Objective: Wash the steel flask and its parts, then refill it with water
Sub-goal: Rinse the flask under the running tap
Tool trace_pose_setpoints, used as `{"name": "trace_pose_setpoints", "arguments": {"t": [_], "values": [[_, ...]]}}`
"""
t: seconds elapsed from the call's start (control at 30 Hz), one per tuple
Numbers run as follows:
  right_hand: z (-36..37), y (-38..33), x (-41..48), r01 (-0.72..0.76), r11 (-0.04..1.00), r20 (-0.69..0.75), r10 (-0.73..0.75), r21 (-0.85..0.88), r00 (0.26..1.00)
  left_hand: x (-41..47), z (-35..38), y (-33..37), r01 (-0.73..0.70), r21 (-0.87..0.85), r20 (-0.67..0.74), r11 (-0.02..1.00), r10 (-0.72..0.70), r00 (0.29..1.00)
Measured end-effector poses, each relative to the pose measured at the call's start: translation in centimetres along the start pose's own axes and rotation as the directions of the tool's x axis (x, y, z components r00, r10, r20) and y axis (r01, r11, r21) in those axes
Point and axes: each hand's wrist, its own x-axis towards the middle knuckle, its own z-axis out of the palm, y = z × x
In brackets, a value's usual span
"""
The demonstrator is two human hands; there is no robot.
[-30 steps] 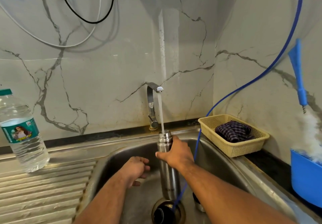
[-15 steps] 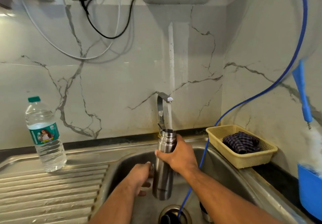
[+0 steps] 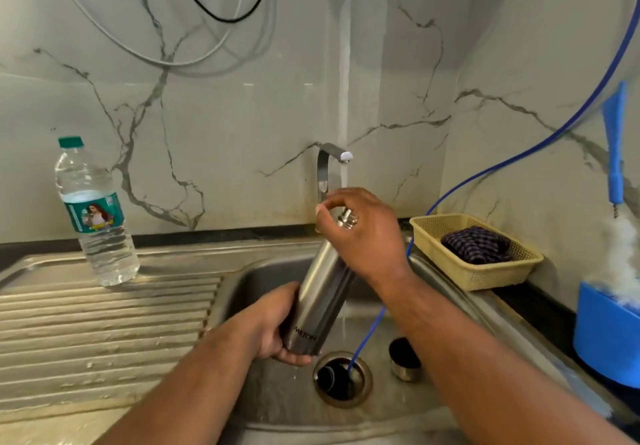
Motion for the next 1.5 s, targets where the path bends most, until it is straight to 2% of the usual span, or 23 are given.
{"name": "trace_pose_setpoints", "arguments": {"t": [0.1, 0.17, 0.27, 0.3, 0.37, 0.4, 0.43, 0.5, 0.53, 0.6, 0.67, 0.73, 0.83, 0.93, 1.03, 1.13, 1.2, 1.27, 1.3, 1.37, 1.43, 1.5], "values": [[0.5, 1.4, -1.7, -0.004, 1.000, 0.058, 0.006, -0.028, 0.998, 0.9, -0.1, -0.3, 0.079, 0.061, 0.006, 0.995, -0.079, 0.997], [0.7, 1.6, -1.9, -0.016, 1.000, 0.083, 0.017, -0.002, 0.996, 1.1, -0.8, -0.2, 0.060, 0.068, -0.058, 0.996, -0.056, 0.997], [1.2, 0.9, -1.6, 0.167, 0.985, -0.039, -0.165, 0.041, 0.986, 2.1, -1.6, 0.1, -0.040, -0.009, -0.174, 0.999, 0.038, 0.984], [1.3, 0.9, -1.8, 0.161, 0.987, -0.009, -0.161, 0.023, 0.987, 2.2, -1.4, -0.2, -0.005, -0.017, -0.163, 1.000, 0.002, 0.987], [1.2, 1.4, -2.3, 0.020, 0.999, 0.137, -0.015, -0.040, 0.991, 1.5, -0.6, -0.8, 0.121, 0.030, -0.093, 0.992, -0.118, 0.989], [1.1, 1.4, -2.3, -0.018, 0.998, 0.155, 0.027, -0.053, 0.988, 1.2, -0.4, -0.9, 0.132, 0.037, -0.082, 0.991, -0.128, 0.988], [0.9, 1.3, -2.1, 0.008, 0.999, 0.096, -0.004, -0.040, 0.995, 1.2, -0.3, -0.7, 0.090, 0.017, -0.089, 0.996, -0.088, 0.992], [0.8, 0.8, -1.5, 0.149, 0.989, -0.075, -0.148, 0.007, 0.986, 1.8, 0.4, -0.3, 0.012, -0.056, -0.094, 0.998, -0.017, 0.995], [0.8, 0.7, -1.5, 0.168, 0.986, -0.083, -0.167, 0.005, 0.983, 1.7, 1.1, -0.3, 0.030, -0.062, -0.074, 0.998, -0.034, 0.997], [0.8, 1.1, -1.8, 0.049, 0.999, 0.019, -0.049, -0.012, 0.999, 1.1, 1.5, -0.8, 0.106, -0.016, -0.048, 0.994, -0.107, 0.993], [0.7, 1.8, -1.8, 0.000, 1.000, -0.005, 0.000, 0.017, 1.000, 1.1, 1.1, -1.0, 0.042, -0.022, -0.108, 0.999, -0.044, 0.993], [0.7, 2.2, -1.6, 0.050, 0.998, -0.067, -0.047, 0.037, 0.997, 1.3, 0.9, -0.8, 0.000, -0.041, -0.144, 0.999, -0.006, 0.990], [0.8, 1.9, -1.6, -0.044, 0.998, 0.044, 0.042, 0.043, 0.998, 0.1, 1.2, -0.8, 0.075, -0.001, -0.120, 0.997, -0.074, 0.990], [0.6, 2.2, -1.5, 0.026, 0.995, -0.072, -0.019, 0.094, 0.997, 0.2, 0.6, -0.2, -0.052, -0.062, -0.224, 0.997, 0.037, 0.974], [0.7, 2.0, -1.6, -0.044, 0.995, -0.004, 0.045, 0.087, 0.999, -0.6, 1.3, -0.3, 0.008, -0.044, -0.216, 0.999, -0.017, 0.976], [0.6, 2.1, -1.3, 0.035, 0.984, -0.162, -0.007, 0.175, 0.987, -0.2, 1.2, 0.1, -0.089, -0.172, -0.245, 0.981, 0.044, 0.968], [0.4, 2.6, -1.2, -0.106, 0.954, -0.161, 0.156, 0.279, 0.975, -0.6, 0.8, 0.0, -0.037, -0.268, -0.173, 0.963, -0.011, 0.985], [0.8, 3.6, -1.4, -0.305, 0.871, -0.093, 0.365, 0.386, 0.926, -1.2, 0.5, -0.3, 0.034, -0.318, -0.066, 0.948, -0.058, 0.996], [0.8, 4.1, -1.4, -0.359, 0.827, -0.092, 0.437, 0.433, 0.895, -1.5, 0.3, -0.3, 0.027, -0.344, -0.040, 0.939, -0.043, 0.998], [0.3, 5.0, -0.7, -0.397, 0.738, -0.132, 0.544, 0.546, 0.829, -2.0, -0.3, 0.3, -0.098, -0.405, -0.085, 0.909, 0.069, 0.994], [0.1, 6.0, -0.3, -0.451, 0.628, -0.137, 0.665, 0.634, 0.734, -2.6, -0.7, 1.2, -0.265, -0.453, -0.198, 0.851, 0.193, 0.961], [1.0, 7.1, -0.8, -0.599, 0.466, -0.016, 0.798, 0.651, 0.603, -3.4, -0.8, 2.0, -0.457, -0.466, -0.355, 0.758, 0.313, 0.881]]}}
